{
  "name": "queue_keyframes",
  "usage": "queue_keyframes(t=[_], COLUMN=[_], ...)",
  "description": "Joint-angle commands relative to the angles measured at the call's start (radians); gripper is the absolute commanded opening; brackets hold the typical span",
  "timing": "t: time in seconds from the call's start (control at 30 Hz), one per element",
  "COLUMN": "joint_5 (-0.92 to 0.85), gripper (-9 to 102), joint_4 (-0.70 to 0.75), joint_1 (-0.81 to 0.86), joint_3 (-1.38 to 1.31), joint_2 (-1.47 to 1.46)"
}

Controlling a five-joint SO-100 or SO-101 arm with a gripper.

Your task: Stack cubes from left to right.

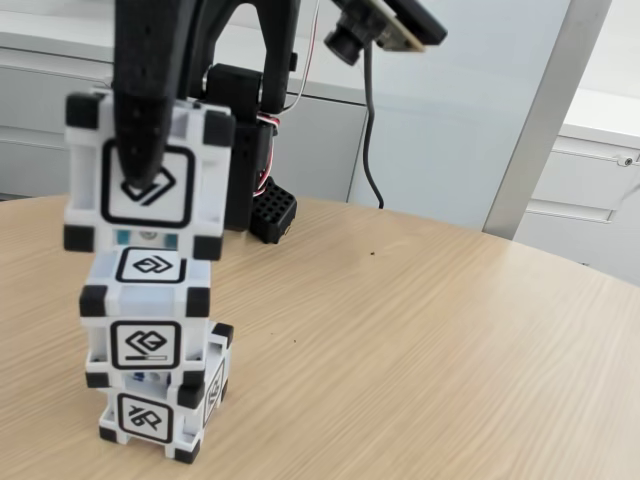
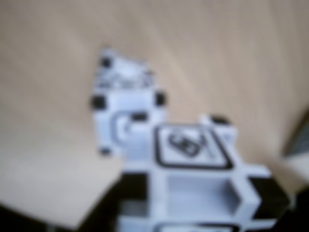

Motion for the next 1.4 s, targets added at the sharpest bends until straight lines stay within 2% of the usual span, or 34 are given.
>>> queue_keyframes(t=[0.0, 0.3, 0.57, 0.9, 1.2, 1.37], joint_5=[-0.018, -0.023, -0.026, 0.003, 0.021, 0.078], gripper=[21, 21, 34, 37, 35, 18], joint_4=[0.009, 0.006, 0.006, 0.008, 0.008, 0.003], joint_1=[0.009, 0.009, 0.009, 0.009, -0.011, -0.012], joint_3=[0.032, 0.100, 0.100, 0.075, 0.067, 0.075], joint_2=[0.017, 0.021, 0.021, 0.029, 0.399, 0.558])
